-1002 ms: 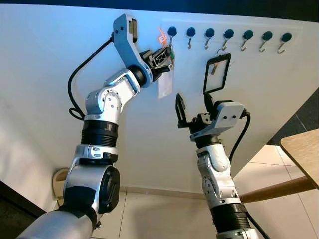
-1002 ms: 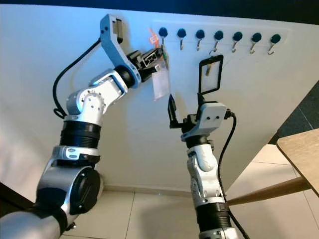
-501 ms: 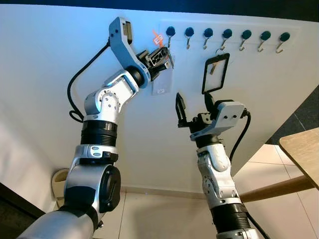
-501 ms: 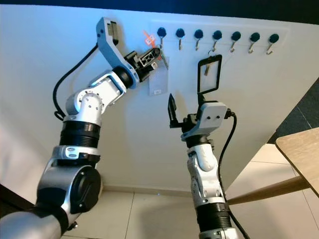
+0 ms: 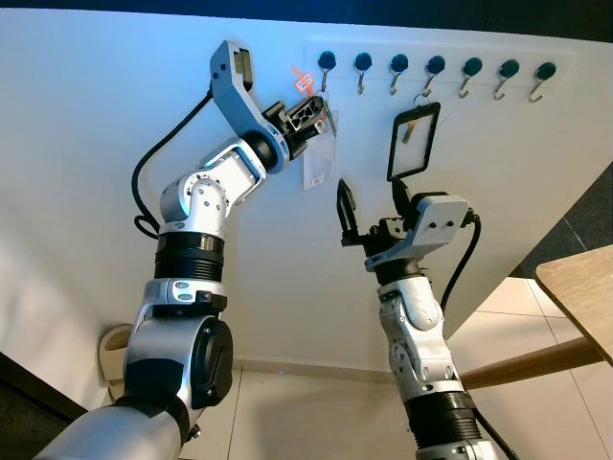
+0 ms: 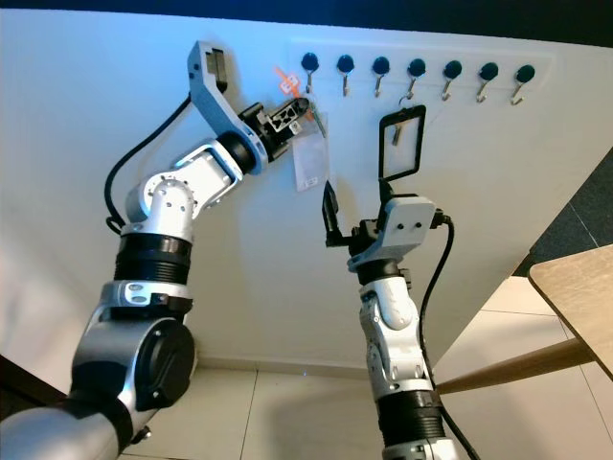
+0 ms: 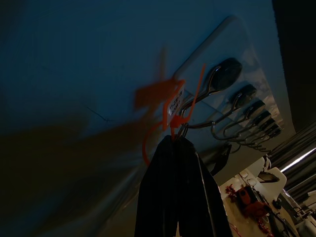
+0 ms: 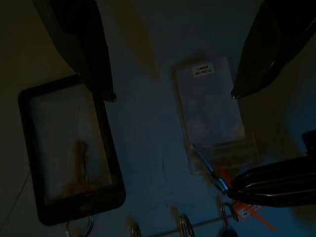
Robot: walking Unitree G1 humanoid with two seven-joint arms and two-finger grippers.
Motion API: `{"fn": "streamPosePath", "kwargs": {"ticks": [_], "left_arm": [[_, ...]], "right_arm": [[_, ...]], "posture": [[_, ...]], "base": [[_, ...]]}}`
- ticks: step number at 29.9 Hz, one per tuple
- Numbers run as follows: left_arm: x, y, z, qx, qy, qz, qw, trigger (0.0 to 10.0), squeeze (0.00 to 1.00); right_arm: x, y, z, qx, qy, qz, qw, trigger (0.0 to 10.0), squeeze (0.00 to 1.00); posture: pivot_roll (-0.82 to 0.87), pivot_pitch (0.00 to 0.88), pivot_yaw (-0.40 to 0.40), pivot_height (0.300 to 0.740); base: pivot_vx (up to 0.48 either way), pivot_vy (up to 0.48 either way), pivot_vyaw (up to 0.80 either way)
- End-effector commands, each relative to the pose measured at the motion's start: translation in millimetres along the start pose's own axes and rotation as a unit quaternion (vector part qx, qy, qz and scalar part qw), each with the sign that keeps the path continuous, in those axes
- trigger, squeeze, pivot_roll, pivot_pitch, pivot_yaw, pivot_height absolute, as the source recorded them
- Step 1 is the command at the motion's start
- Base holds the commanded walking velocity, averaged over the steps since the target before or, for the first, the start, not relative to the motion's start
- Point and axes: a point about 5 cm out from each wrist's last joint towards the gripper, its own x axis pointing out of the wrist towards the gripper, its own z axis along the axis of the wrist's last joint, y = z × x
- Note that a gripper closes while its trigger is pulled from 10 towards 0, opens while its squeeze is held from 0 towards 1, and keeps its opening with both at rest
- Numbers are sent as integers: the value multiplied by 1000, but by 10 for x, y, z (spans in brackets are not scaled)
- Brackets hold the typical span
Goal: Hang keys on a hook
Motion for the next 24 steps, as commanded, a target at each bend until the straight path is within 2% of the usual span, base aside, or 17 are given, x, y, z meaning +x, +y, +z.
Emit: {"fn": "streamPosePath", "kwargs": {"ticks": [1, 6, 12, 13, 24], "left_arm": [[5, 73, -173, -20, 32, 16, 999, 10000, 0], [-7, 108, -234, -6, 44, 26, 999, 10000, 0], [-13, 126, -273, 35, 50, 33, 998, 10000, 0], [-12, 126, -269, 40, 46, 35, 998, 10000, 1000], [-5, 145, -157, 41, 12, 52, 998, 10000, 1000]], "right_arm": [[-28, -8, 6, 1, 2, 0, 1000, 10000, 0], [-32, -8, 1, 1, 2, -1, 1000, 10000, 0], [-29, -10, 0, 1, 3, -2, 1000, 10000, 0], [-29, -10, 0, 1, 3, -2, 1000, 10000, 0], [-34, -10, 7, 1, 2, -3, 1000, 10000, 0]], "posture": [[3, 111, -15, 740], [5, 114, -14, 740], [6, 117, -15, 740], [6, 117, -15, 740], [6, 118, -15, 740]], "base": [[0, 0, 0], [0, 0, 0], [0, 0, 0], [0, 0, 0], [0, 0, 0]]}}
